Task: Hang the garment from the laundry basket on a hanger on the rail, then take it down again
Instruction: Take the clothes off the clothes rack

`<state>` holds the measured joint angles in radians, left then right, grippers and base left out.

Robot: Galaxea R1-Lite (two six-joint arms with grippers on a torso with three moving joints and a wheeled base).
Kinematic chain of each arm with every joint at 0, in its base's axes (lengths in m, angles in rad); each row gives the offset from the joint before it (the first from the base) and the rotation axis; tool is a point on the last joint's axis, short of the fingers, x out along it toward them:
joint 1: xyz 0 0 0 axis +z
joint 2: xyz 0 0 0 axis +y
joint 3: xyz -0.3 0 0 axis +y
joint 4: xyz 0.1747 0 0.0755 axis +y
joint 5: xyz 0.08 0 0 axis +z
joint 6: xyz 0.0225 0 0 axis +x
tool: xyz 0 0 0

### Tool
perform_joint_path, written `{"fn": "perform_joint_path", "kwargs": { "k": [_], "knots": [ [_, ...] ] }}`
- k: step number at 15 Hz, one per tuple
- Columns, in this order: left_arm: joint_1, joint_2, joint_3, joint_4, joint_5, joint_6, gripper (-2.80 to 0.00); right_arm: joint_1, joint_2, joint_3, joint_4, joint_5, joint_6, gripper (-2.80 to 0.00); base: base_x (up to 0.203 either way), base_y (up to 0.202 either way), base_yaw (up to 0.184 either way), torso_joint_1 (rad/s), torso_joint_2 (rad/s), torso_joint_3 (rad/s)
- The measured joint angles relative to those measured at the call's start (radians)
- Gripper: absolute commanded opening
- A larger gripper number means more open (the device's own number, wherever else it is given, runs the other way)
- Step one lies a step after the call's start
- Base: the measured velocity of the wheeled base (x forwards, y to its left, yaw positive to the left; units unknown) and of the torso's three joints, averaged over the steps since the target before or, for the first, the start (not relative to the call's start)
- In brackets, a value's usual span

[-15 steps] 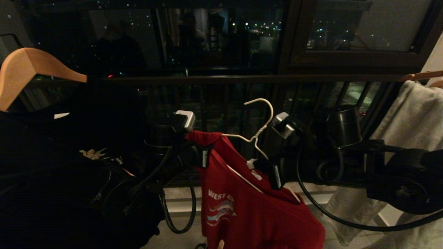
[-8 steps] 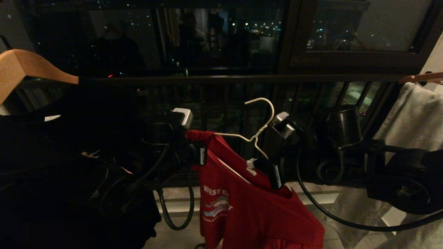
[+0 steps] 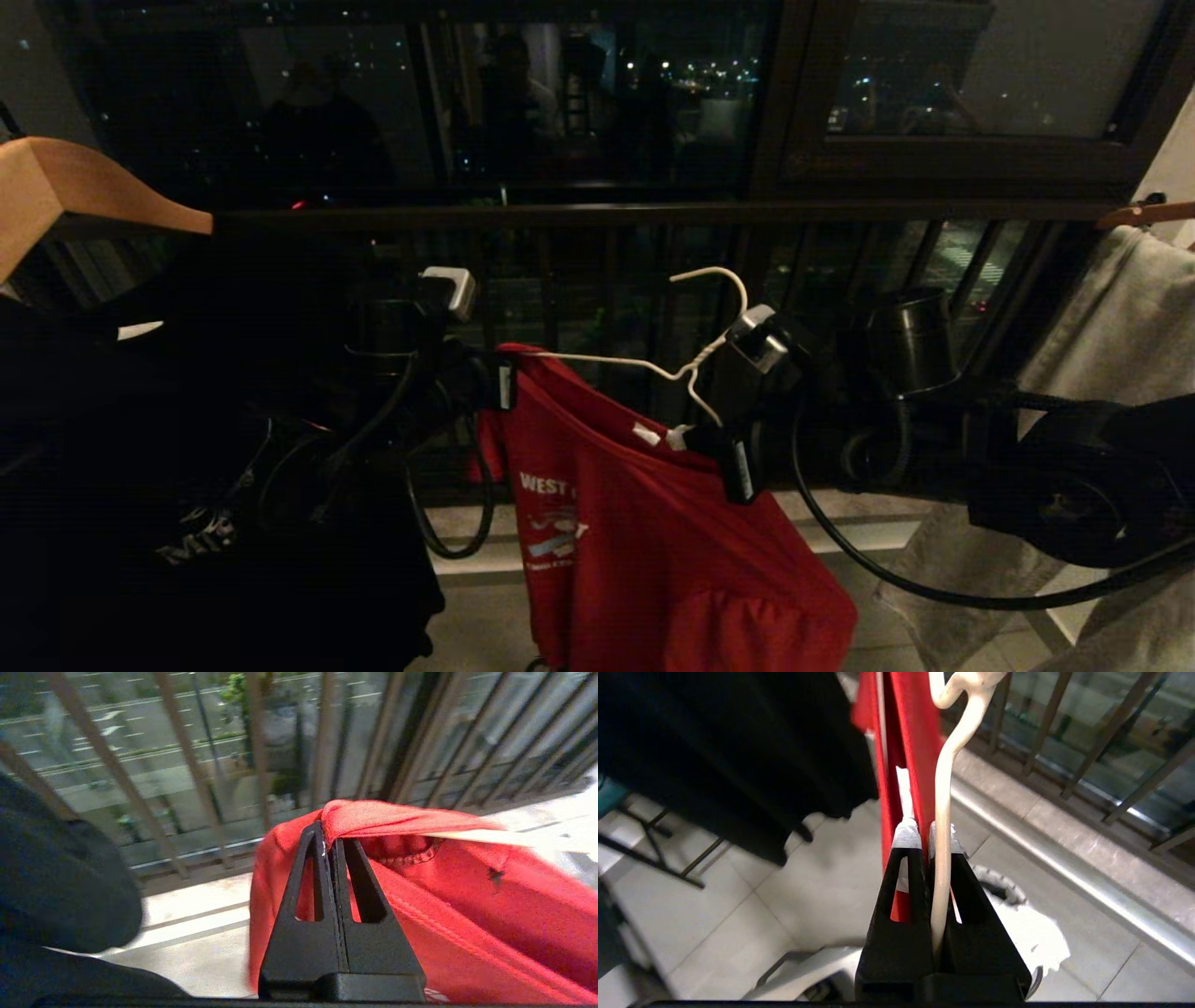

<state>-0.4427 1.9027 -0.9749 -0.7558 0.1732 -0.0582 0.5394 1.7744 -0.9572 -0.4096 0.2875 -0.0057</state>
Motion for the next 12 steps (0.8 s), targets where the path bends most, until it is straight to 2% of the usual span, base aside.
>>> {"fn": "perform_joint_path", "kwargs": {
  "k": [3,6,9,12],
  "knots": [
    [0.042,0.061,-0.04,-0.001,0.0,0.007,-2.8,-0.013,0.062,0.005,-0.114,-0.032,0.0,-2.8,0.0,0.0,0.0,0.0,0.0,0.0],
    [0.061,0.125,-0.076,-0.001,0.007,0.007,-2.8,-0.029,0.127,-0.005,-0.144,-0.048,0.0,-2.8,0.0,0.0,0.0,0.0,0.0,0.0],
    [0.075,0.192,-0.125,-0.003,0.055,0.002,-2.8,-0.049,0.182,-0.021,-0.183,-0.056,0.0,-2.8,0.0,0.0,0.0,0.0,0.0,0.0],
    [0.081,0.249,-0.138,-0.066,0.063,0.007,-2.8,-0.06,0.228,-0.04,-0.188,-0.077,0.002,-2.8,0.0,0.0,0.0,0.0,0.0,0.0]
  ]
}}
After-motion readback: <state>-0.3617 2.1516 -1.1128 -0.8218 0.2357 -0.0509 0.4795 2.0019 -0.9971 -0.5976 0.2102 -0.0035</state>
